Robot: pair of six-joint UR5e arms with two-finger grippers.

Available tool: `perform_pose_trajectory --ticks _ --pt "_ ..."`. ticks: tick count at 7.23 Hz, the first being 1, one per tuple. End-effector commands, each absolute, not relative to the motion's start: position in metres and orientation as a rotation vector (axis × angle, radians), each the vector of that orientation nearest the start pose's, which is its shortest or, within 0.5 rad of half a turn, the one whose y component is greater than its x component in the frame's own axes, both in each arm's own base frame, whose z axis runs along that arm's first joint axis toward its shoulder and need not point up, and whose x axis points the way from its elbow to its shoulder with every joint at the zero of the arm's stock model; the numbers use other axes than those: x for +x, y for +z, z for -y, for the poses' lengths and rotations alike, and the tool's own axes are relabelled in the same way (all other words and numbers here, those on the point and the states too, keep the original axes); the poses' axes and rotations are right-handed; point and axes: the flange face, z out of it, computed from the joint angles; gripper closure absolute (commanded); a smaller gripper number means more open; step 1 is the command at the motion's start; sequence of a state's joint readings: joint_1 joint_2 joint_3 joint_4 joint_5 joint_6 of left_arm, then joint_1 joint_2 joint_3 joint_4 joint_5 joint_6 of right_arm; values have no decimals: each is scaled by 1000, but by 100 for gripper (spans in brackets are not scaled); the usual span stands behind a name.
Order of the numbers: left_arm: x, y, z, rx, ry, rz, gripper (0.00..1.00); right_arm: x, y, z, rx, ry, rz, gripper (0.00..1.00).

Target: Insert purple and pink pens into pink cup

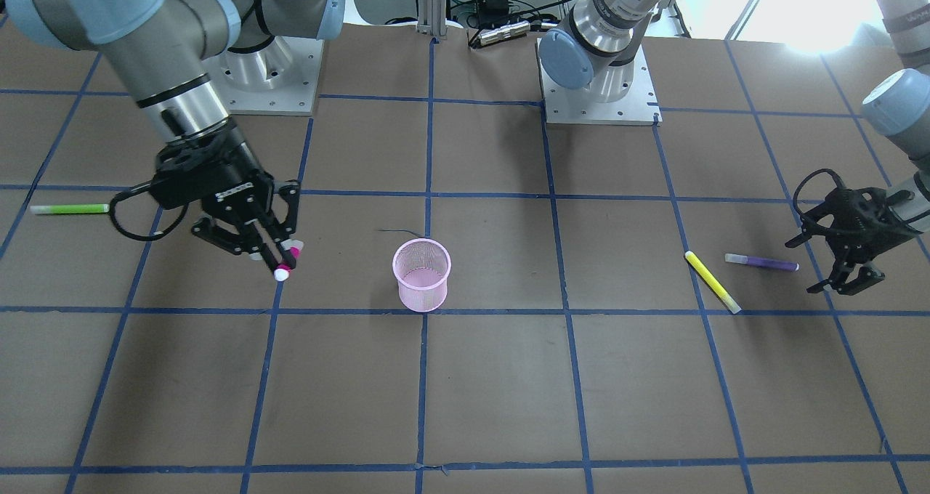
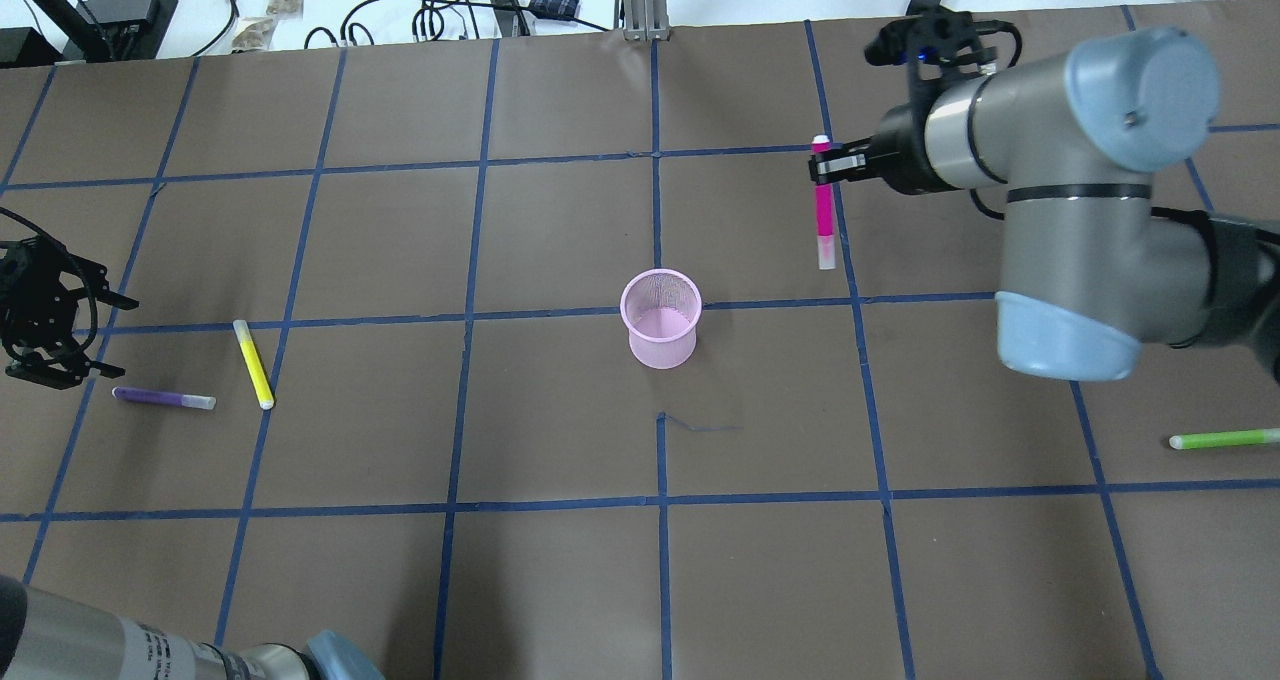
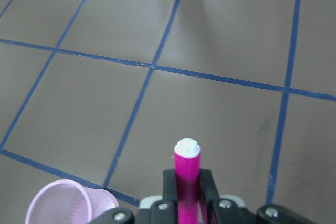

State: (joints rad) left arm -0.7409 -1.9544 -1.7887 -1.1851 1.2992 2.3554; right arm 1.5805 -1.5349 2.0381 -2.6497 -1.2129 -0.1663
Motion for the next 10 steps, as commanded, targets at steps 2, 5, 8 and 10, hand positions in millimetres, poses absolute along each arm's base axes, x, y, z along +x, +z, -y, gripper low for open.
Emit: perform_pose_trajectory --ticks 2,5,8,10 --pt "329 184 485 2223 -646 -2556 10 268 361 465 -328 -962 -2664 100" --pt "332 167 485 2218 -688 -2587 10 297 328 470 -280 -1010 -2646 100" --pt "352 152 463 2318 -732 -2537 10 297 319 472 -208 -981 -2658 100" --pt "355 150 455 2342 -736 -2546 18 298 305 475 -206 -957 -2672 100"
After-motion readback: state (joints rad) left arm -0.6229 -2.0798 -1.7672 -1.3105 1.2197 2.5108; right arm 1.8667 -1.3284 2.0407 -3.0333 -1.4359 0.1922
